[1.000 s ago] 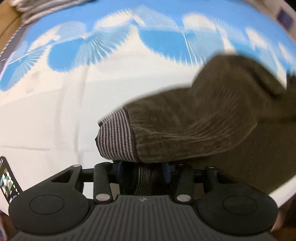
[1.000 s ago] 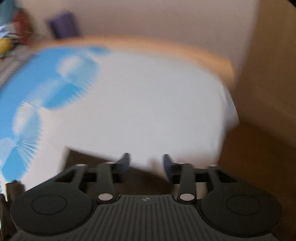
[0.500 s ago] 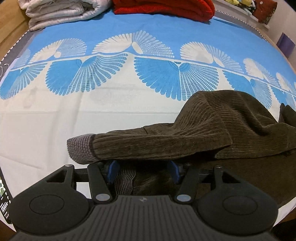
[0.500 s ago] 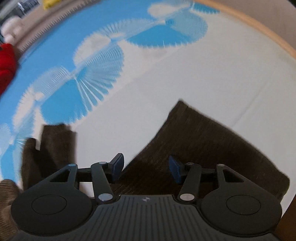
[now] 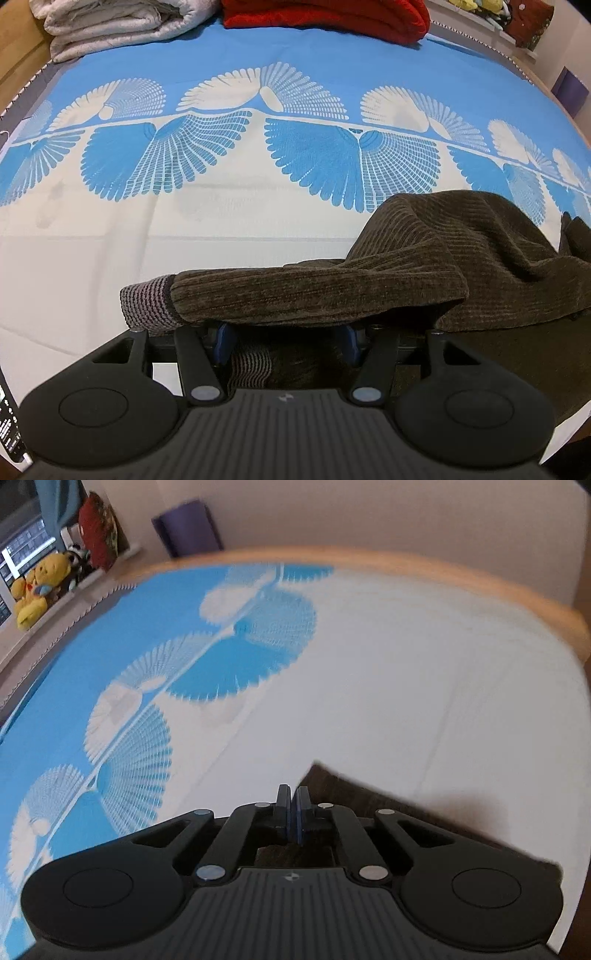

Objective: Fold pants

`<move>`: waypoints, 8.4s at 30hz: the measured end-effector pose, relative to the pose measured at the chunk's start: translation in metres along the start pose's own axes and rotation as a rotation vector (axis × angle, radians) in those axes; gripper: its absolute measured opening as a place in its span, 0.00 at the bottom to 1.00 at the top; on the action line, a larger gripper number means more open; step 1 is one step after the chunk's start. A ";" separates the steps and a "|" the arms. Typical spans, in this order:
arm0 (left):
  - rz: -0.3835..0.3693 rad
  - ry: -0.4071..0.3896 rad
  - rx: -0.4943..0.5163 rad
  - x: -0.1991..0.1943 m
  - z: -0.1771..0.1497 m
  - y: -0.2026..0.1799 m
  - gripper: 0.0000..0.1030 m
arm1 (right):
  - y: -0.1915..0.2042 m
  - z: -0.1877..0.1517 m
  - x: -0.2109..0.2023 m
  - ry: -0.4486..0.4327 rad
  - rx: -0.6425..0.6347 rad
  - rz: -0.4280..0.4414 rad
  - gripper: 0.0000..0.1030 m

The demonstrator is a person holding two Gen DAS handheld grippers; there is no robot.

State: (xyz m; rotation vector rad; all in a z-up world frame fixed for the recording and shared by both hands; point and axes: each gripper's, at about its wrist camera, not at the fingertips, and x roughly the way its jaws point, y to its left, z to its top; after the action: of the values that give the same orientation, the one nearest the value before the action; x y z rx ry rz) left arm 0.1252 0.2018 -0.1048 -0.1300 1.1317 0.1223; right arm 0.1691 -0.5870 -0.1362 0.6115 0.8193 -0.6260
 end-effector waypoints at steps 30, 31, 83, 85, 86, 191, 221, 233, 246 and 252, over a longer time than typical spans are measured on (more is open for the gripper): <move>-0.223 -0.139 -0.369 -0.021 0.016 0.026 0.65 | 0.136 -0.085 -0.063 0.303 -0.431 0.362 0.68; -0.238 -0.136 -0.395 -0.019 0.017 0.028 0.65 | 0.139 -0.087 -0.056 0.314 -0.444 0.355 0.68; -0.120 -0.375 -0.782 0.020 0.075 0.063 0.67 | 0.165 -0.019 -0.053 -0.201 -0.039 0.334 0.45; -0.154 -0.340 -0.747 0.021 0.078 0.061 0.67 | 0.159 -0.023 -0.032 -0.114 -0.075 0.265 0.44; -0.162 -0.321 -0.691 0.023 0.080 0.054 0.66 | 0.155 -0.024 -0.023 -0.076 -0.077 0.233 0.44; -0.024 0.167 -0.057 0.019 -0.090 0.060 0.62 | -0.025 -0.035 -0.112 0.106 -0.414 0.144 0.46; -0.003 0.212 0.344 0.005 -0.118 -0.003 0.41 | -0.016 -0.065 -0.120 0.117 -0.666 0.140 0.46; 0.066 0.226 0.327 0.010 -0.114 0.006 0.42 | -0.011 -0.073 -0.124 0.113 -0.729 0.147 0.46; 0.027 -0.081 0.300 -0.028 -0.075 -0.025 0.63 | 0.010 -0.069 -0.147 -0.037 -0.724 0.227 0.45; 0.031 -0.222 0.242 -0.047 -0.055 -0.036 0.75 | 0.038 -0.060 -0.209 -0.232 -0.644 0.377 0.48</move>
State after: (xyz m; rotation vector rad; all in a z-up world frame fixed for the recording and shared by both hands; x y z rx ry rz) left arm 0.0626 0.1563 -0.0840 0.1144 0.9187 0.0263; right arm 0.0578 -0.4647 0.0093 0.0904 0.6157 -0.0653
